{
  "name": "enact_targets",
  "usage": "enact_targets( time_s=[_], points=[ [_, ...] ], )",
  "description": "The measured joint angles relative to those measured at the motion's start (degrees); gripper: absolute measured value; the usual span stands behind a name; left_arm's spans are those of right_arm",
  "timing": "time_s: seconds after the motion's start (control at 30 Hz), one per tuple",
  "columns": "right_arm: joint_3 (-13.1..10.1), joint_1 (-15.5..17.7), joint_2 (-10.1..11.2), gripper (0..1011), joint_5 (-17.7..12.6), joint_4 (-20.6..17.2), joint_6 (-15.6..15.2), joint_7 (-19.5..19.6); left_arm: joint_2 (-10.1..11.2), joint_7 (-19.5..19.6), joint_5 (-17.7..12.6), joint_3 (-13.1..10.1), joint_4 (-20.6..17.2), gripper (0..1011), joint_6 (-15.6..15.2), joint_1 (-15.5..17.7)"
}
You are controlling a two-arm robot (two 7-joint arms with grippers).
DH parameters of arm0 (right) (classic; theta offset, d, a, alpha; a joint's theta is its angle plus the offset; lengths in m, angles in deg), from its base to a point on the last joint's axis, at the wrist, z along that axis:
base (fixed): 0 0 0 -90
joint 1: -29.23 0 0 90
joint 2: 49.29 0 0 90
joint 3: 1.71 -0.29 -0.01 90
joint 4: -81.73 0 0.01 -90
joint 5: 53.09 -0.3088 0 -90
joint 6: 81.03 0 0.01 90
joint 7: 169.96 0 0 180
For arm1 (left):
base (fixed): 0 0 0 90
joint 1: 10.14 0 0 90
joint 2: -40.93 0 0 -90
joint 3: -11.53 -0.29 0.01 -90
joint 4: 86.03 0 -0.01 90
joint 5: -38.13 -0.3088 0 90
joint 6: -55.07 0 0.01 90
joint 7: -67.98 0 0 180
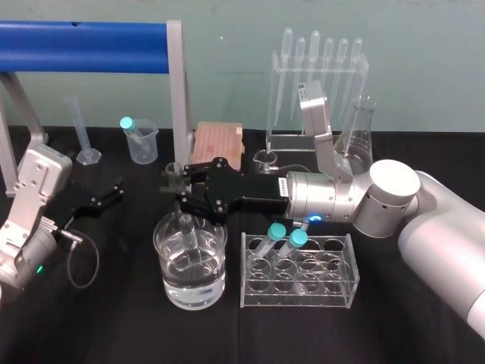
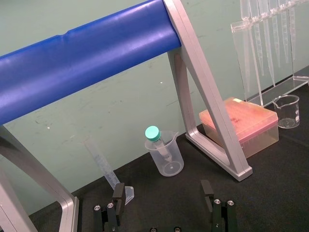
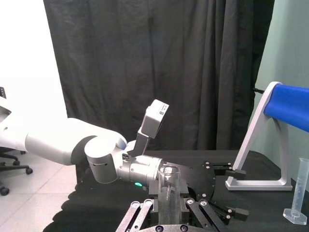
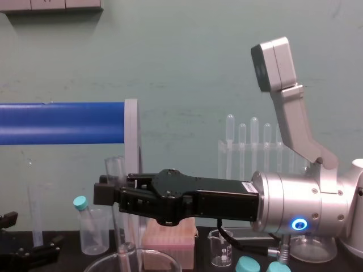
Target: Hold the test tube with one hand and immerse one end into the beaker, then return it to the test tube rack.
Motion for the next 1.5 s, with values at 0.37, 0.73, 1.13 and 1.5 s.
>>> enact_targets(
  time_s=[0.37,0.73,1.13,1.5],
  points=[
    [-1.0,0.5,0.5,226,-0.8,-2.9,-0.1,-0.1,0.0,0.0,0.0,0.0,0.0,1000,0.0,0.0],
    [-4.7,2.2,6.0,226,-1.5,-16.3,1.5,5.3,0.0,0.0,0.0,0.0,0.0,1000,0.0,0.0],
    [-13.9,11.1,17.0,226,-1.0,-32.7,2.8,19.0,0.0,0.0,0.0,0.0,0.0,1000,0.0,0.0],
    [-22.4,26.1,25.2,226,-1.1,-42.1,-0.6,31.1,0.0,0.0,0.0,0.0,0.0,1000,0.0,0.0]
  ],
)
